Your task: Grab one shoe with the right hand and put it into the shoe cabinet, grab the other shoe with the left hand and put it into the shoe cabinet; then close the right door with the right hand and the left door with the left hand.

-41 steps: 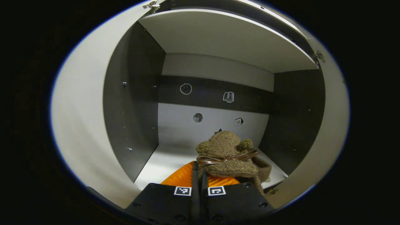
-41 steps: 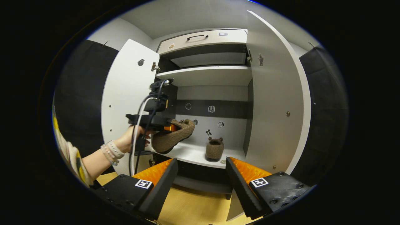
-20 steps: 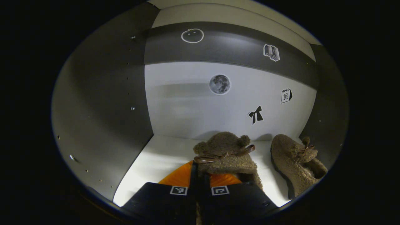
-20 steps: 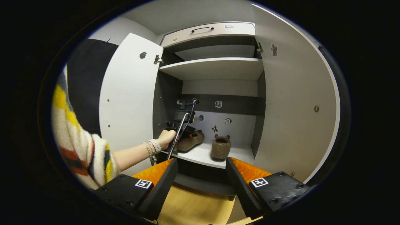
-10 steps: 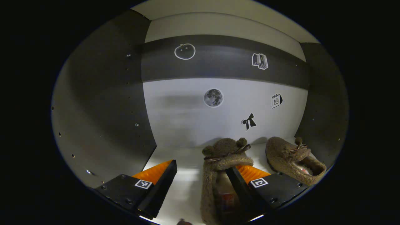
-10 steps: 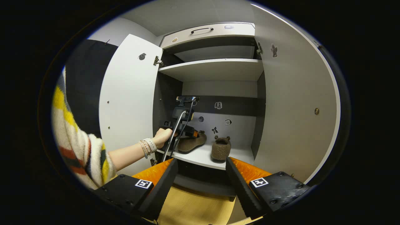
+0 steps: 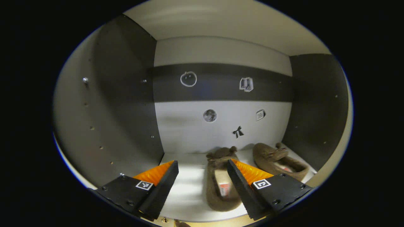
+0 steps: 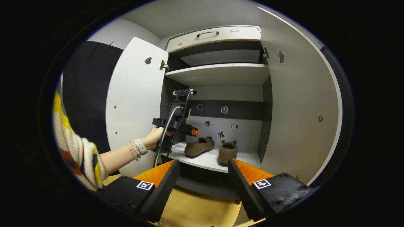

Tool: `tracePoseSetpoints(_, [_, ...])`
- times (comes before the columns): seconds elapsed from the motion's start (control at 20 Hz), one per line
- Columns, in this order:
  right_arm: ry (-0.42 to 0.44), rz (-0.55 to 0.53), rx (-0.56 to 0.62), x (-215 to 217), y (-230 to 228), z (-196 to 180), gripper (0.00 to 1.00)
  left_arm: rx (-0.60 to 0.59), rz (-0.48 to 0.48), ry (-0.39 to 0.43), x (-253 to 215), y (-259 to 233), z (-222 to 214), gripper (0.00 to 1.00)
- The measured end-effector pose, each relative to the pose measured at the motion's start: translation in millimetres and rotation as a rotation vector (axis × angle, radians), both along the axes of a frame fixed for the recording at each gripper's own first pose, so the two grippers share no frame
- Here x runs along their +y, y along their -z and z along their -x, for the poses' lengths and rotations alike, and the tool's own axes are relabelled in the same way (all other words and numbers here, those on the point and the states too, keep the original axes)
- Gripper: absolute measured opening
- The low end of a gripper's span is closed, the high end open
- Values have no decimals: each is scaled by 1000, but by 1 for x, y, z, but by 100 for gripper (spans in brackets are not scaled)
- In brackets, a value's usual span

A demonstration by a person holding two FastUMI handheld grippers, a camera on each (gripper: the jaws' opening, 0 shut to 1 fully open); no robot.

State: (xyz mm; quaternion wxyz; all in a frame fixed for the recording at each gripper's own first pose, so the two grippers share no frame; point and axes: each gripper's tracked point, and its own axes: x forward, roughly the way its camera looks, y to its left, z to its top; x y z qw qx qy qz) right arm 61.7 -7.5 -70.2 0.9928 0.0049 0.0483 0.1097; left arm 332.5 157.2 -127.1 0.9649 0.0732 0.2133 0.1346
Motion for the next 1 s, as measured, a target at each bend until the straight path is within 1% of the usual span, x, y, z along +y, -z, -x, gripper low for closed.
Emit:
tracePoseSetpoints(0.1, [5, 7, -29, 1, -11, 3, 98, -89, -1, 71, -33, -35, 29, 98])
tracePoseSetpoints(0.2, [15, 11, -48, 2, -20, 5, 98, -177, 7, 135, -64, -68, 71, 98])
tracePoseSetpoints(0.25, [19, 9, -56, 3, -24, 8, 98, -212, 20, 170, -80, -81, 94, 100])
tracePoseSetpoints(0.3, [25, 7, -65, 2, -28, 10, 98, -246, 34, 199, -93, -92, 116, 100])
tracePoseSetpoints(0.4, [40, 0, -77, 2, -35, 15, 98, -288, 73, 228, -106, -109, 162, 100])
tracePoseSetpoints(0.5, [54, -12, -90, 2, -42, 20, 98, -305, 119, 246, -114, -117, 203, 99])
tracePoseSetpoints(0.55, [63, -13, -95, 1, -44, 23, 98, -320, 127, 245, -115, -121, 225, 98])
tracePoseSetpoints(0.65, [85, -2, -102, -4, -48, 30, 98, -382, 125, 224, -109, -135, 259, 98])
tracePoseSetpoints(0.7, [99, 7, -107, -8, -51, 34, 98, -400, 127, 233, -107, -141, 275, 97])
tracePoseSetpoints(0.75, [114, 12, -113, -13, -55, 39, 98, -404, 126, 245, -108, -143, 292, 95])
tracePoseSetpoints(0.8, [129, 11, -119, -18, -59, 45, 100, -397, 121, 255, -107, -144, 307, 94])
tracePoseSetpoints(0.85, [142, 6, -125, -23, -63, 53, 98, -392, 112, 262, -105, -145, 321, 94])
tracePoseSetpoints(0.9, [161, 2, -135, -31, -69, 60, 98, -390, 100, 262, -101, -146, 333, 95])
tracePoseSetpoints(0.95, [185, 5, -140, -40, -72, 69, 100, -386, 93, 266, -97, -147, 343, 95])
tracePoseSetpoints(1.0, [214, 16, -138, -52, -72, 77, 98, -387, 98, 268, -94, -148, 352, 95])
